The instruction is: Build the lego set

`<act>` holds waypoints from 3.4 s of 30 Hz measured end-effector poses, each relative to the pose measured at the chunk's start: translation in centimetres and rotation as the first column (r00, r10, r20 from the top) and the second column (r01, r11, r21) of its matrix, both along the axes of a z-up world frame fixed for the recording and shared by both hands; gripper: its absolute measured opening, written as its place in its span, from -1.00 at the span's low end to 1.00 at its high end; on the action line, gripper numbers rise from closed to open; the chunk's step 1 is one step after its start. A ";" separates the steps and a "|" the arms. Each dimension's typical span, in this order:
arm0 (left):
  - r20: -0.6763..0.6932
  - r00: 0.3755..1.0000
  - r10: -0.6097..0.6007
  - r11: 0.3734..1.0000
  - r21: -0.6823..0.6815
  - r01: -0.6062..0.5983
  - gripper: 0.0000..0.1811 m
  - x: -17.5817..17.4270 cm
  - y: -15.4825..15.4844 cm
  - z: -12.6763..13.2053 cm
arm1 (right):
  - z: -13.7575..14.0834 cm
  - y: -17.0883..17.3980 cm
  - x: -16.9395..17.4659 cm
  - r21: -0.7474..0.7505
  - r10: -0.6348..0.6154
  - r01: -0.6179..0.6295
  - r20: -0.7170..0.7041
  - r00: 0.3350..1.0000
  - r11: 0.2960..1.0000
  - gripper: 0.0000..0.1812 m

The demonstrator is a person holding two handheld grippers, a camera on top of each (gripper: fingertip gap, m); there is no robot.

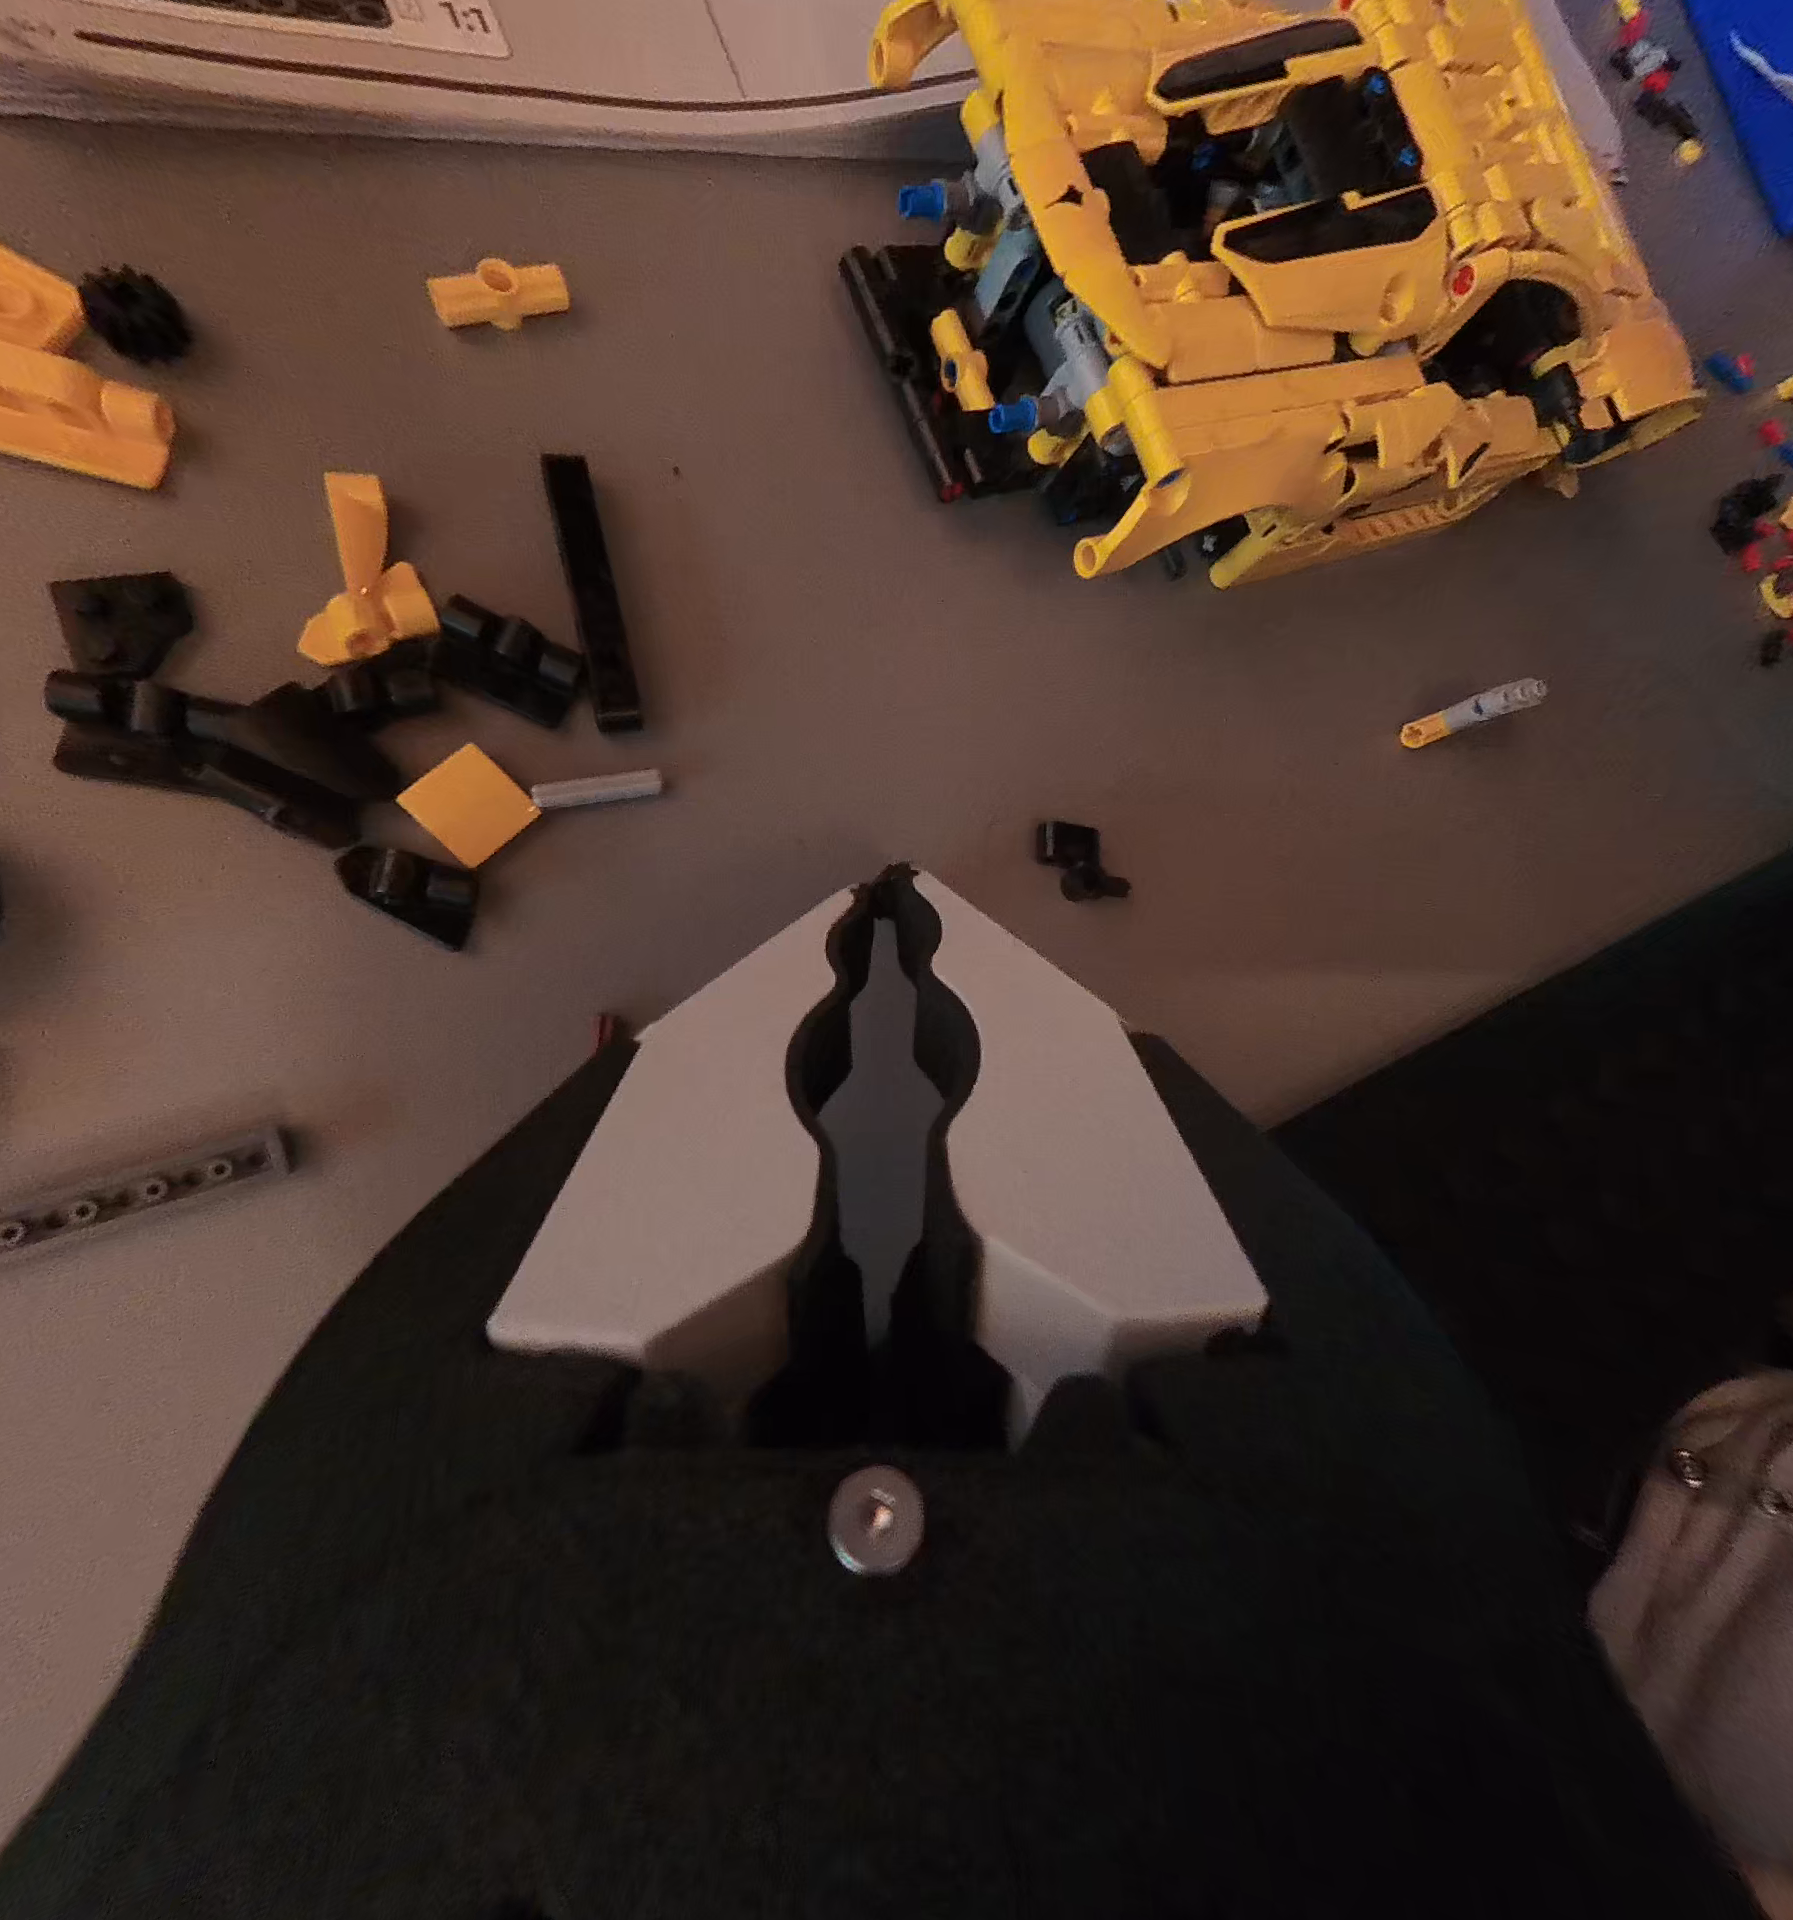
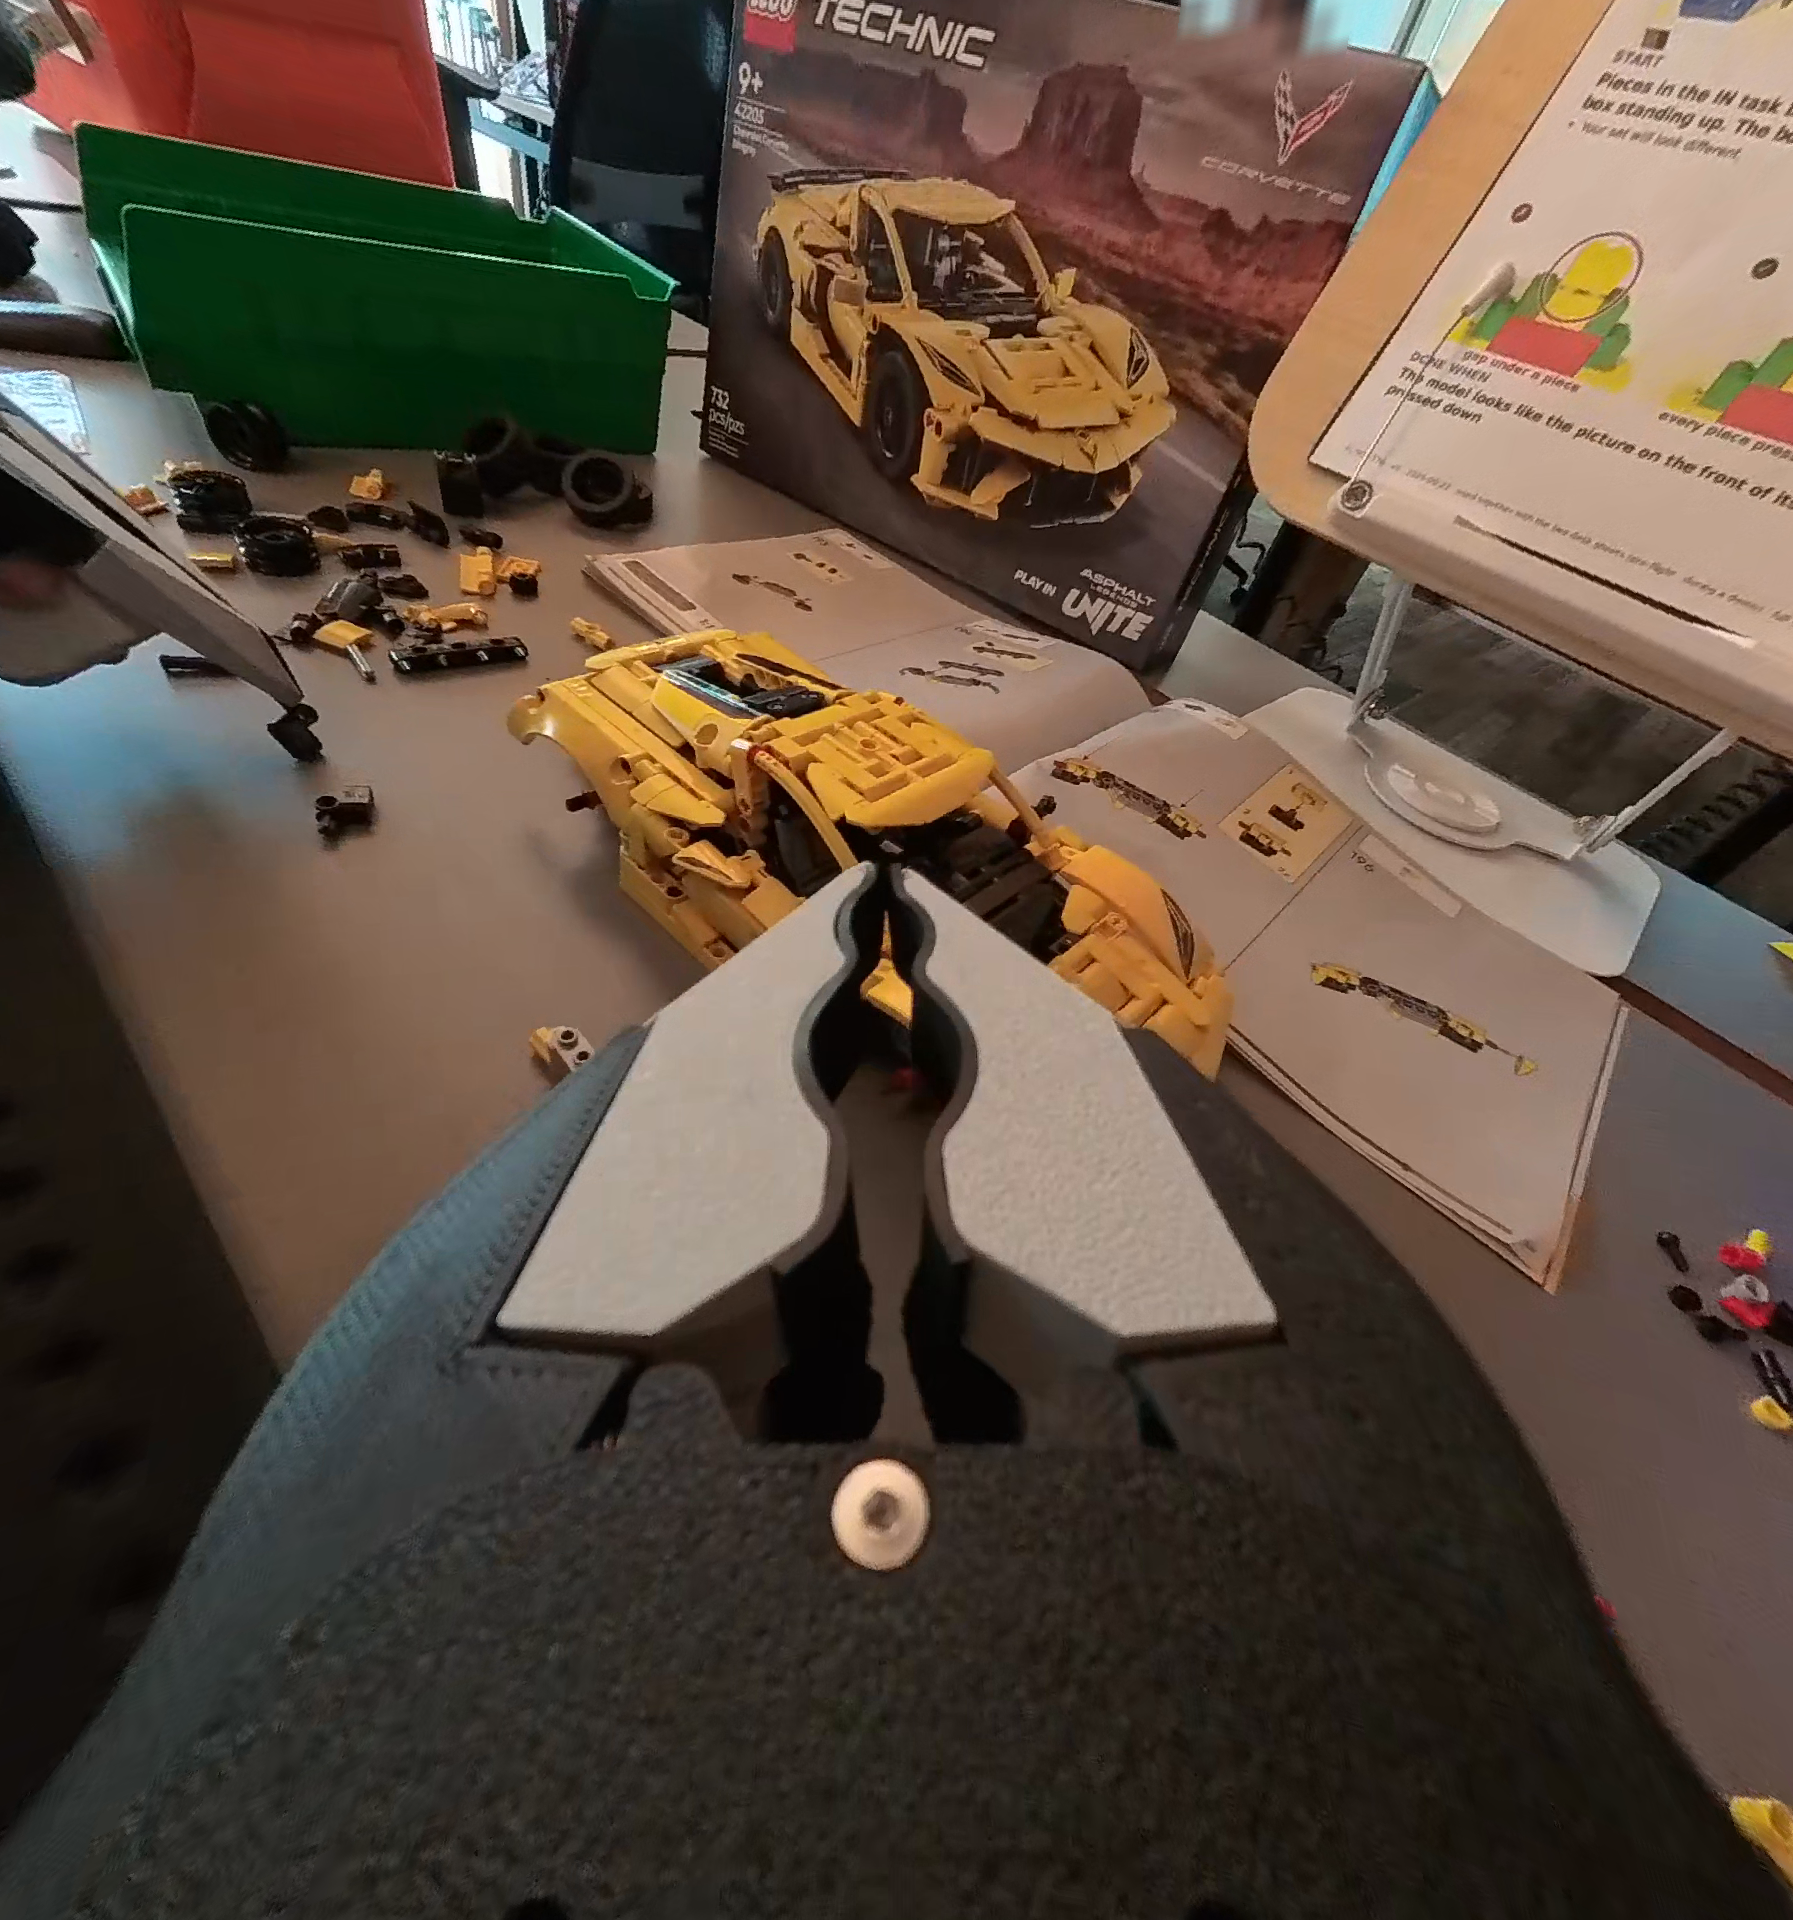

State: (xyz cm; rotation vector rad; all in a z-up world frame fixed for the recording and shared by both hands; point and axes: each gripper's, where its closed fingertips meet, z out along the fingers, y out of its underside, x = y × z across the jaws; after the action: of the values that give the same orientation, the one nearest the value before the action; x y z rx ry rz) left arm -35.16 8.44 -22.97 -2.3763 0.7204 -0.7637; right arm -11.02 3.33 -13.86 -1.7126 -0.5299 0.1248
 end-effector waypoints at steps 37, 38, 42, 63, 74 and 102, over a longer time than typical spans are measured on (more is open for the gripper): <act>0.021 0.979 -0.203 0.979 0.008 0.203 -0.68 2.6 -3.7 0.6 | -0.6 -0.1 -0.6 -0.019 0.039 -0.039 0.003 0.999 0.999 -1.00; 0.009 0.982 -0.189 0.982 0.030 0.188 -0.68 2.4 -3.3 1.0 | -0.3 0.0 -0.4 -0.013 0.034 -0.034 -0.012 0.999 0.999 -1.00; 0.035 0.993 -0.108 0.940 0.329 0.091 -0.64 1.4 0.6 5.3 | 0.9 0.5 0.6 0.009 0.031 -0.030 -0.156 0.987 0.999 -0.84; 0.276 0.951 0.139 0.932 0.288 -0.219 -0.51 1.1 11.6 4.9 | 0.8 6.4 8.3 -0.141 -0.194 0.151 -0.379 0.905 0.978 -0.77; 0.220 0.969 0.113 0.932 0.315 -0.180 -0.51 1.7 11.5 4.3 | -0.9 6.8 7.5 -0.220 -0.192 0.104 -0.435 0.879 0.970 -0.83; 0.220 0.965 0.139 0.938 0.282 -0.200 -0.51 1.7 11.8 3.5 | -1.7 6.8 6.9 -0.249 -0.176 0.072 -0.424 0.889 0.966 -0.91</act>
State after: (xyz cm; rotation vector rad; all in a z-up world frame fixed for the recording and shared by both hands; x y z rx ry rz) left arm -33.45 20.21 -19.49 -2.0217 0.5000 -0.7431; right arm -4.15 10.16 -15.54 -1.8602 -0.0632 0.4879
